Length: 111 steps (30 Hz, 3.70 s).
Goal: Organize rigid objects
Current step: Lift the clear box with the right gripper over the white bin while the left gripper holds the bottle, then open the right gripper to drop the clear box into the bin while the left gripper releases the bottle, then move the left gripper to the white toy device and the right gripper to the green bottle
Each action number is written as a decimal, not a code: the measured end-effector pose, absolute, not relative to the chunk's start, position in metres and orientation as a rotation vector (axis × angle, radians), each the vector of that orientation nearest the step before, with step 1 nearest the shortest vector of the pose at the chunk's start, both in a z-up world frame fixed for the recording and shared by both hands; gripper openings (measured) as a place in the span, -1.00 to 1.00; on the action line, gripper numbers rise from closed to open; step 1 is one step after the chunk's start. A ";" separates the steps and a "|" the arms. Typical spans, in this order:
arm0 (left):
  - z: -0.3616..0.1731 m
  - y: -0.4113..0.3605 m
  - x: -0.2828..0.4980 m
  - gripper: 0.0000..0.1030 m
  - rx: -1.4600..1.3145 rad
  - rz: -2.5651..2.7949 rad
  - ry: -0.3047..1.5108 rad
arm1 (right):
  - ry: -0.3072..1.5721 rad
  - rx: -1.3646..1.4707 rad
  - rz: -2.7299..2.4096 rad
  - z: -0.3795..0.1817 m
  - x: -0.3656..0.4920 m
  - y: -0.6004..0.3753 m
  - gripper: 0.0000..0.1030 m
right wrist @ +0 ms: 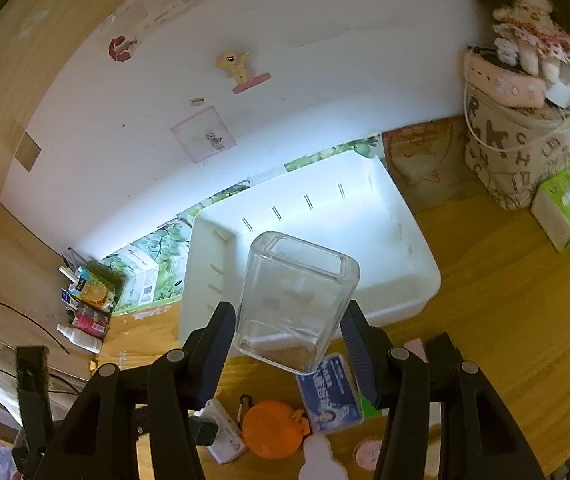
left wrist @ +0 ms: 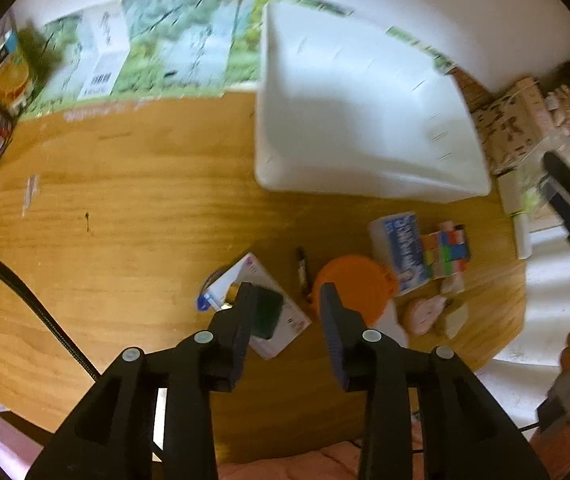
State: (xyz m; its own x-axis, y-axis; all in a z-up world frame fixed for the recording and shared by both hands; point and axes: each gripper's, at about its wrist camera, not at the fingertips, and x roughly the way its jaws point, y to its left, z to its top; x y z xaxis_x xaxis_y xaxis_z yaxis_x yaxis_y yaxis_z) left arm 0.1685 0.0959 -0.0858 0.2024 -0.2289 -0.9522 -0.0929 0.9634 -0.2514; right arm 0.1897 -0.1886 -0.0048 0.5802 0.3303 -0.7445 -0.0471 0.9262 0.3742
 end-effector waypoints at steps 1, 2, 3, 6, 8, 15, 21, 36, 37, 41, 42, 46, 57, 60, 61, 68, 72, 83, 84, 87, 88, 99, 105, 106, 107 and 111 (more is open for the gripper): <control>-0.090 0.095 0.169 -0.24 -0.272 -0.096 1.384 | 0.929 0.328 0.227 -0.006 0.192 -0.189 0.07; -0.095 0.094 0.169 -0.18 -0.267 -0.099 1.399 | 0.930 0.318 0.230 -0.008 0.195 -0.188 0.07; -0.101 0.093 0.169 0.03 -0.258 -0.099 1.421 | 0.930 0.310 0.231 -0.010 0.197 -0.187 0.07; -0.113 0.090 0.168 0.28 -0.236 -0.086 1.449 | 0.937 0.299 0.238 -0.017 0.205 -0.187 0.07; -0.121 0.089 0.168 0.29 -0.229 -0.090 1.469 | 0.940 0.296 0.239 -0.022 0.211 -0.187 0.07; -0.138 0.089 0.176 0.29 -0.229 -0.071 1.496 | 0.956 0.298 0.241 -0.039 0.231 -0.191 0.08; -0.147 0.092 0.184 0.29 -0.219 -0.056 1.518 | 0.978 0.278 0.238 -0.054 0.243 -0.193 0.08; -0.160 0.088 0.191 0.08 -0.169 -0.076 1.527 | 1.000 0.196 0.212 -0.076 0.257 -0.188 0.08; -0.159 0.087 0.192 0.06 -0.164 -0.075 1.523 | 0.998 0.191 0.212 -0.076 0.257 -0.187 0.08; -0.145 0.083 0.196 -0.11 -0.146 -0.089 1.492 | 1.004 0.187 0.211 -0.077 0.256 -0.187 0.08; -0.142 0.083 0.196 -0.12 -0.147 -0.096 1.491 | 1.005 0.188 0.211 -0.077 0.256 -0.188 0.08; -0.135 0.079 0.197 -0.48 -0.109 -0.116 1.482 | 1.003 0.187 0.216 -0.076 0.254 -0.188 0.08; -0.106 0.081 0.201 -0.88 -0.110 -0.132 1.454 | 0.989 0.185 0.229 -0.067 0.242 -0.192 0.09; -0.111 0.085 0.195 -0.79 -0.120 -0.121 1.467 | 0.983 0.181 0.240 -0.064 0.236 -0.194 0.27; -0.112 0.085 0.191 -0.72 -0.118 -0.121 1.469 | 0.980 0.178 0.244 -0.063 0.233 -0.195 0.30; -0.115 0.085 0.173 -0.42 -0.157 -0.120 1.487 | 0.984 0.179 0.266 -0.059 0.207 -0.198 0.43; -0.113 0.088 0.166 0.07 -0.154 -0.094 1.467 | 0.949 0.169 0.283 -0.056 0.186 -0.195 0.43; -0.116 0.093 0.160 0.57 -0.266 -0.055 1.424 | 0.856 0.106 0.387 -0.065 0.109 -0.157 0.51; -0.117 0.094 0.160 0.58 -0.280 -0.050 1.421 | 0.851 0.110 0.411 -0.067 0.102 -0.154 0.51; -0.121 0.096 0.160 0.59 -0.317 -0.031 1.419 | 0.826 0.103 0.462 -0.072 0.081 -0.146 0.53; -0.122 0.096 0.160 0.59 -0.328 -0.022 1.421 | 0.821 0.095 0.473 -0.073 0.075 -0.143 0.56; -0.155 0.112 0.161 0.61 -0.556 0.124 1.504 | 0.772 -0.062 0.583 -0.091 0.030 -0.111 0.56; -0.177 0.121 0.163 0.61 -0.696 0.189 1.559 | 0.819 -0.159 0.631 -0.113 0.023 -0.090 0.56; -0.180 0.122 0.163 0.61 -0.713 0.201 1.561 | 0.828 -0.192 0.640 -0.118 0.023 -0.086 0.56; -0.182 0.123 0.164 0.61 -0.722 0.216 1.561 | 0.831 -0.214 0.647 -0.121 0.021 -0.084 0.56; -0.190 0.123 0.168 0.61 -0.716 0.269 1.567 | 0.854 -0.304 0.683 -0.136 0.021 -0.078 0.56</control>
State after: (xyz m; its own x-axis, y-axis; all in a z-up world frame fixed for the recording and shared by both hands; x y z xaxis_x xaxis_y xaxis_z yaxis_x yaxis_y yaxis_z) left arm 0.1681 0.1231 -0.1896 0.0259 -0.2807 -0.9595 -0.5844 0.7744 -0.2423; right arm 0.0209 -0.0784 -0.1357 0.4633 0.4289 -0.7755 -0.6621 0.7492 0.0187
